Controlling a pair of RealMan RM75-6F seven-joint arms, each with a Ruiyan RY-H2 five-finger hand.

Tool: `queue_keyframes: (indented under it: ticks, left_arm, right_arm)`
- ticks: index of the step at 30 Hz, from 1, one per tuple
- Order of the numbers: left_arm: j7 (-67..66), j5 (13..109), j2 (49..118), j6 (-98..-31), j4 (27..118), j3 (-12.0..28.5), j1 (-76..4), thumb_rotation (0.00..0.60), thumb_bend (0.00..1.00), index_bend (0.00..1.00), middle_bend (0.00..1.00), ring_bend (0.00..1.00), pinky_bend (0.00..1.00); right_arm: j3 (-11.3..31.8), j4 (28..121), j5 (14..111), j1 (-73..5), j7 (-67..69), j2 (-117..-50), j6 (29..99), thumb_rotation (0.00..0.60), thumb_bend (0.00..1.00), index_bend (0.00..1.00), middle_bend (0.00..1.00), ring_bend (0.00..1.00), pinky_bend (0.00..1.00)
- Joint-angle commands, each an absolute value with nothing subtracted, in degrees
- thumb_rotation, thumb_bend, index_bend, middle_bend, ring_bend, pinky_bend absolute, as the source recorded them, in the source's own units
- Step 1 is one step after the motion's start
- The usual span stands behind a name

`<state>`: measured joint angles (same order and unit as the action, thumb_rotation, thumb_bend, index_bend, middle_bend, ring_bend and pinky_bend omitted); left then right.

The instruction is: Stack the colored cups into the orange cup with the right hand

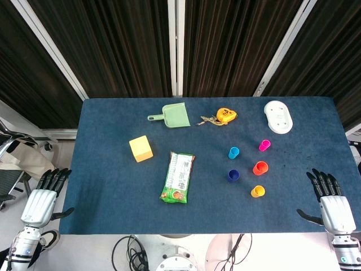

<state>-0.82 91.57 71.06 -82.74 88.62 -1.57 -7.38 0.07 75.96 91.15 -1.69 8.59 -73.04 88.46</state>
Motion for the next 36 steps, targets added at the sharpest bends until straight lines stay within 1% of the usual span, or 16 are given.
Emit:
queue_keyframes:
  ticks: [1,9,14,15,17,20,24,25,28,30,32,34,36]
  left_arm:
    - [-0.71,91.61,71.29,-82.91,88.36,-1.26,-7.58,0.600,0.08,0.05,0.05,0.00,0.00]
    - [0.45,92.51,72.22,-84.13,86.64,-0.82,-7.82,0.600,0.08,0.05,0.05,0.00,0.00]
    - [0.72,92.37,72.63,-84.30,85.63,-0.09,-8.32,0.600,0.08,0.05,0.05,0.00,0.00]
    - [0.69,92.17,72.77,-84.28,85.39,0.06,-8.37,0.600,0.08,0.05,0.05,0.00,0.00]
    - [0.68,92.00,72.86,-84.20,85.33,0.08,-8.40,0.600,0.08,0.05,0.05,0.00,0.00]
    - [0.53,92.18,72.84,-84.36,85.55,-0.11,-8.33,0.600,0.08,0.05,0.05,0.00,0.00]
    - [0.23,91.89,72.88,-84.19,86.05,-0.57,-8.01,0.600,0.08,0.05,0.05,0.00,0.00]
    - [0.08,91.76,72.81,-83.99,86.24,-0.74,-7.94,0.600,0.08,0.05,0.05,0.00,0.00]
    - [-0.62,91.18,72.44,-83.34,87.02,-1.15,-7.72,0.600,0.08,0.05,0.05,0.00,0.00]
    - [-0.93,90.97,72.16,-83.24,87.51,-1.27,-7.59,0.600,0.08,0.05,0.05,0.00,0.00]
    - [-1.03,90.93,71.99,-83.37,87.75,-1.30,-7.47,0.600,0.08,0.05,0.05,0.00,0.00]
    - [-0.97,90.80,71.88,-83.41,87.90,-1.30,-7.39,0.600,0.08,0.05,0.05,0.00,0.00]
    - [-0.87,90.74,71.87,-83.34,87.93,-1.30,-7.38,0.600,0.08,0.05,0.05,0.00,0.00]
  right_arm:
    - [0.33,75.87,91.26,-1.96,8.66,-73.21,88.43,0.600,0.00,0.00,0.00,0.00,0.00]
    - [0.55,75.81,91.69,-2.52,9.01,-73.49,88.34,0.600,0.00,0.00,0.00,0.00,0.00]
    - [1.28,77.42,91.59,-3.25,7.37,-72.40,88.02,0.600,0.00,0.00,0.00,0.00,0.01]
    - [1.73,78.41,91.44,-3.76,6.63,-71.93,87.64,0.600,0.00,0.00,0.01,0.00,0.03]
    - [2.15,81.34,91.47,-5.02,5.34,-70.49,86.01,0.600,0.00,0.00,0.05,0.02,0.12]
    - [3.46,88.21,92.07,-8.30,1.39,-66.86,82.51,0.600,0.00,0.00,0.09,0.09,0.26]
    - [6.94,96.13,91.06,-13.81,-8.11,-64.11,76.82,0.600,0.00,0.00,0.14,0.16,0.39]
    - [7.57,97.56,90.46,-15.03,-9.73,-63.95,75.24,0.600,0.01,0.00,0.15,0.18,0.42]
    - [9.25,100.32,87.77,-18.82,-15.40,-64.42,70.04,0.600,0.02,0.03,0.19,0.20,0.45]
    - [10.02,100.68,85.71,-21.03,-20.65,-65.65,67.24,0.600,0.03,0.05,0.20,0.21,0.44]
    - [10.39,100.83,83.60,-22.65,-24.78,-66.95,65.08,0.600,0.03,0.05,0.21,0.21,0.38]
    - [10.64,100.39,81.28,-24.40,-28.46,-68.63,62.90,0.600,0.03,0.06,0.21,0.21,0.31]
    - [10.49,99.31,79.08,-25.99,-32.31,-70.00,60.81,0.600,0.03,0.10,0.23,0.19,0.15]
